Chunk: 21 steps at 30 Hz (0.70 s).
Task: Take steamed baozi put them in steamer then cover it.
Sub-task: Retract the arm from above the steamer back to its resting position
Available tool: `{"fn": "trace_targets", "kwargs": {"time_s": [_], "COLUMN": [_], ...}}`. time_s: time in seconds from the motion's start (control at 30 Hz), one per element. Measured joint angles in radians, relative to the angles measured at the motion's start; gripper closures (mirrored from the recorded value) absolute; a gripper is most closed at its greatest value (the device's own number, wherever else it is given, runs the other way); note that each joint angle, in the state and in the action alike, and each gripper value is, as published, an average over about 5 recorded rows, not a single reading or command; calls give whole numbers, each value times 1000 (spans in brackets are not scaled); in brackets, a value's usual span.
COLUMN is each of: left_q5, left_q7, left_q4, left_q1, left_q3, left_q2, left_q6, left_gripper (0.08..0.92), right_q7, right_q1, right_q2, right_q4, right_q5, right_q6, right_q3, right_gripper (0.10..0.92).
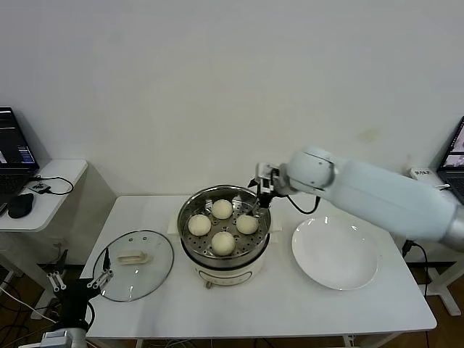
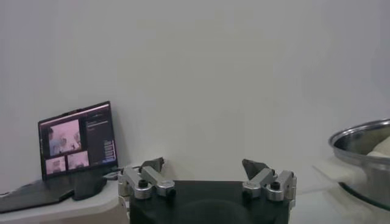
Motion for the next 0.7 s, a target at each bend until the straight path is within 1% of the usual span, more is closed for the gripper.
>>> {"fn": "trace_targets", "kwargs": {"time_s": [0.17, 0.33, 0.5, 0.7], "left_q5": [2, 12, 41, 154], "left_q7": [-1, -1, -12, -34], "left_q4": [12, 27, 48, 90], "left_q1": [-6, -11, -20, -43], "left_q3": [3, 12, 25, 36], "left_q2": [0, 2, 7, 6], "left_q6": [0, 9, 21, 21], "left_gripper": [177, 177, 177, 177], "right_q7": [158, 256, 296, 299], "right_q1": [-234, -560, -892, -1254], "right_q2": [-80, -86, -15, 140], "right_q4": [92, 149, 191, 240], "right_q5": [7, -69, -187, -286], "right_q6": [111, 253, 415, 581], "right_q3": [216, 522, 845, 1197], "right_gripper": [202, 203, 202, 203]}}
